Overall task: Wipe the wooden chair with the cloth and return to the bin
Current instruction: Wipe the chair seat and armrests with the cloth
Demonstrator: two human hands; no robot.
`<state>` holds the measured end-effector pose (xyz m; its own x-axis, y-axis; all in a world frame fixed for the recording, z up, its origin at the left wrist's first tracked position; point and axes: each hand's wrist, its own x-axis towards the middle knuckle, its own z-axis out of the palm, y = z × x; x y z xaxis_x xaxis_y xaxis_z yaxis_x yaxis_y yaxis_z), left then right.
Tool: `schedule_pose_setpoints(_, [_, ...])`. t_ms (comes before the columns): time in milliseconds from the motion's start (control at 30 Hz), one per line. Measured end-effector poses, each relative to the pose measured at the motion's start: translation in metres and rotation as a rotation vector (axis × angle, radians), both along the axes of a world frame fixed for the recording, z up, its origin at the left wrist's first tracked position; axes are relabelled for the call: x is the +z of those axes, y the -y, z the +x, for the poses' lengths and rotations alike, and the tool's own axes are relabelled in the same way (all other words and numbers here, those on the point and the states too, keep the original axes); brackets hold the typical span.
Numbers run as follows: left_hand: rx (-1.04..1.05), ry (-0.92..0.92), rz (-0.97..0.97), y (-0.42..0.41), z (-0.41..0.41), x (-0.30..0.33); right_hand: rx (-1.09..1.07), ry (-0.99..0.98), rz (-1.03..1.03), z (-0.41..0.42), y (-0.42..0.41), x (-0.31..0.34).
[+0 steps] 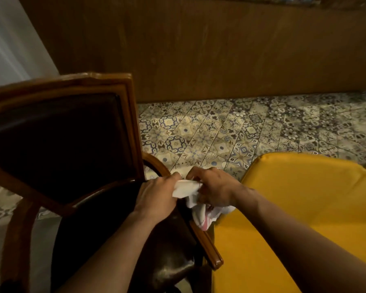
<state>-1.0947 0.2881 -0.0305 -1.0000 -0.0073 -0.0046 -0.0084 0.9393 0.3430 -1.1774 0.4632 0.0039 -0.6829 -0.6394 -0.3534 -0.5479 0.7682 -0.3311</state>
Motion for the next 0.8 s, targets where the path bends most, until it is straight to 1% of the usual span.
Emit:
schedule_pose_setpoints(133, [-0.055, -0.101, -0.059, 0.008, -0.02, 0.058, -0.107, -0.104, -0.026, -0.002, -0.016, 0.037])
schedule_pose_setpoints(233, [-0.079, -0.142, -0.09, 0.012, -0.03, 0.103, -0.191, -0.189, -0.046, -0.007, -0.024, 0.074])
schedule_pose_setpoints(433, [-0.024, -0.149, -0.078, 0.025, -0.049, 0.172, -0.213, -0.31, -0.066, -0.021, -0.022, 0.147])
schedule_pose_setpoints(633, [-0.003, -0.232, -0.068, 0.034, -0.066, 0.248, -0.242, -0.438, -0.106, -0.038, -0.016, 0.222])
schedule_pose_setpoints(800, [0.046, -0.332, -0.129, 0.04, -0.074, 0.31, -0.227, -0.555, -0.151, -0.05, -0.013, 0.285])
